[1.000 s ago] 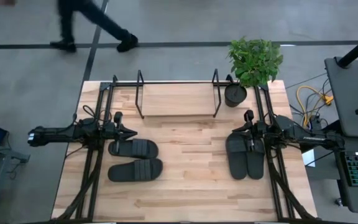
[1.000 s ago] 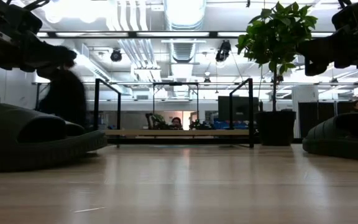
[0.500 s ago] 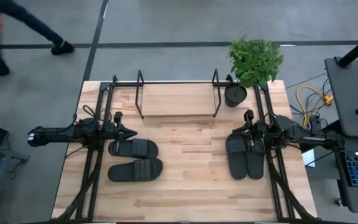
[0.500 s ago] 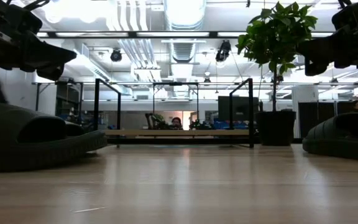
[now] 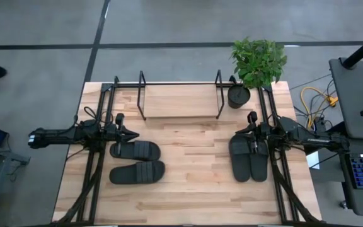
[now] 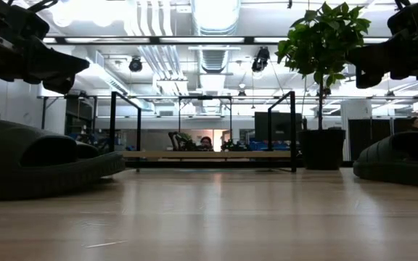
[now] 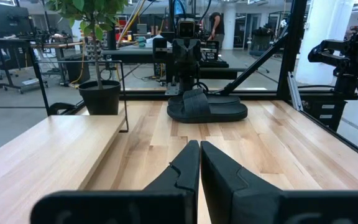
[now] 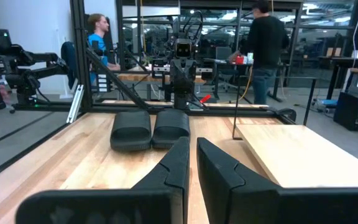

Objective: Pick and place slides into the shelf

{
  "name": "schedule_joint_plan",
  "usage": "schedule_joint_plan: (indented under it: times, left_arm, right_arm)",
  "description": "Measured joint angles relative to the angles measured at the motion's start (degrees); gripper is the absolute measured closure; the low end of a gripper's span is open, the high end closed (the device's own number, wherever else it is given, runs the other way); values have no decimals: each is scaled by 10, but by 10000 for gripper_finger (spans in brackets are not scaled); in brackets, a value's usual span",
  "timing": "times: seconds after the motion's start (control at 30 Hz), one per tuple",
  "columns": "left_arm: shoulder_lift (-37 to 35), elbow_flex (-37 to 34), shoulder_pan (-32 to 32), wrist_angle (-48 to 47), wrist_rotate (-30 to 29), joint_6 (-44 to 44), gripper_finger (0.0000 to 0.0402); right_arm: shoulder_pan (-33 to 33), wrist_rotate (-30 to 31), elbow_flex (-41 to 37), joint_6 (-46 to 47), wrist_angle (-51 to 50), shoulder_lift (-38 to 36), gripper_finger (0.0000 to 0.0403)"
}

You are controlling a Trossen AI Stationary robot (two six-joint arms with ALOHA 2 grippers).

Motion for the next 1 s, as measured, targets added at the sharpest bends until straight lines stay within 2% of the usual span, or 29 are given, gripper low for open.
schedule_joint_plan:
  times: [0.33,0.5,0.57,0.73,0.83,1.0]
  left_arm:
    - [0,0,0,0,0,0,402]
    - [0,0,0,0,0,0,402]
    - [0,0,0,4,-1,2,402]
    - [2,-2,0,100,-12,48,402]
    - [8,-2,0,166,-16,52,402]
    - [41,-2,0,232,-72,94,396]
  right_arm:
    - [0,0,0,2,4,0,380]
    - [0,0,0,78,10,0,380]
    - [0,0,0,81,22,0,380]
    - [0,1,0,43,62,0,380]
    - [0,2,0,-16,100,0,379]
    - [0,16,0,-65,170,0,349]
